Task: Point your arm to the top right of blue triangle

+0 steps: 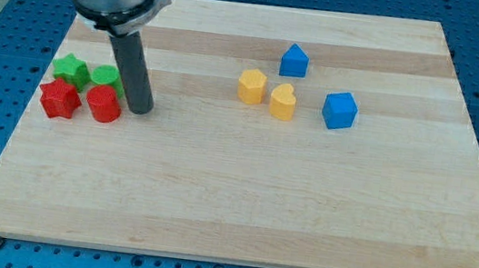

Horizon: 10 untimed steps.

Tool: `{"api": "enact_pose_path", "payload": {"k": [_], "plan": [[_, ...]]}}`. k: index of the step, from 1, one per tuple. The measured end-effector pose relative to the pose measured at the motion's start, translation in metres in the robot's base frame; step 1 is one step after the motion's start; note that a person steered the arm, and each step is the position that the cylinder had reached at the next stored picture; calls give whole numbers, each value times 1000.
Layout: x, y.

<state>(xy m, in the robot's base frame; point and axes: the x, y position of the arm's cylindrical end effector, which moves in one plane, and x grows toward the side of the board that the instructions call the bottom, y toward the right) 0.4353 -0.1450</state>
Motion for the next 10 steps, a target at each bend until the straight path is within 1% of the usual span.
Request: {"api": "enact_pose_path", "payload": {"k": [1, 2, 5, 6, 7, 8, 10], "plan": [[-15, 18], [-39, 28], [-124, 56], [-143, 62], [-154, 78], [-158, 109], [-158, 186]]}}
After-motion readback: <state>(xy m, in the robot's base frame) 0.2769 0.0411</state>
